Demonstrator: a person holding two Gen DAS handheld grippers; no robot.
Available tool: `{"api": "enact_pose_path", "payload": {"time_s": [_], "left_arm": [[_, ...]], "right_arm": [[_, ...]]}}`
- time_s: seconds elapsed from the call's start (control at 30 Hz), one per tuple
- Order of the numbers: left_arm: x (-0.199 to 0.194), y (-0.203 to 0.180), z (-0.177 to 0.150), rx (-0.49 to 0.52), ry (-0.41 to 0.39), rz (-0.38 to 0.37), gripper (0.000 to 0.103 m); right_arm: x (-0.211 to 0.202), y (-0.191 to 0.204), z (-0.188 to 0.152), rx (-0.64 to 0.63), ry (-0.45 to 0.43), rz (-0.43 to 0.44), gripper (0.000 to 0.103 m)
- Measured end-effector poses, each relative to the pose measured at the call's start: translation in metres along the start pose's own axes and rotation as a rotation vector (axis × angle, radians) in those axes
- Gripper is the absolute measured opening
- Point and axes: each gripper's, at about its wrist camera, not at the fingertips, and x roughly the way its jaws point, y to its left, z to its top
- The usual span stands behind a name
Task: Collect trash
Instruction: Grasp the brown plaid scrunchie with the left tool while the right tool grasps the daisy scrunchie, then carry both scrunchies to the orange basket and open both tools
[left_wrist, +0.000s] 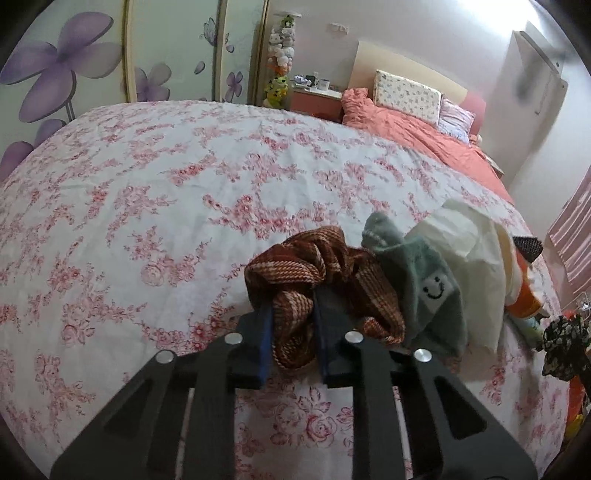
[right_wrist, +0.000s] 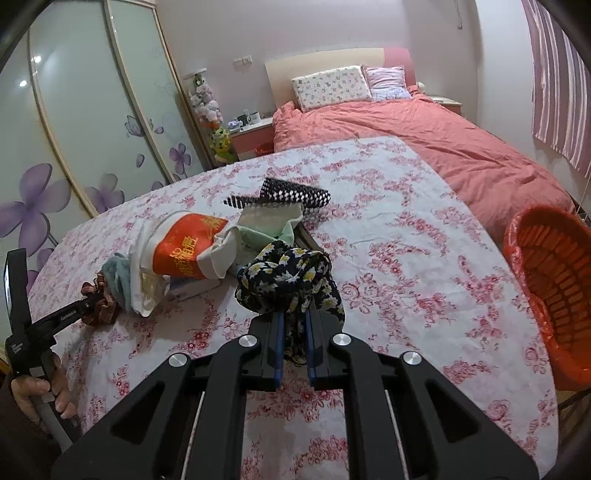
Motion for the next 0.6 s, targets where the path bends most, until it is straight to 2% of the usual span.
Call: {"api": "enact_pose_path", "payload": {"time_s": [0.3,0.6], "left_arm": [[-0.056,-0.009,0.017,0.015,-0.115,-0.008,0.019],[-0.112,-0.045,0.021,0.065,-0.202,-0.065,0.019]], "right_arm": [[-0.036,-0.006,0.009,0.015,-0.080,0.008,0.009],[-0.073,-0.024,0.012,0.041,-0.153,0.011,0.009]]}}
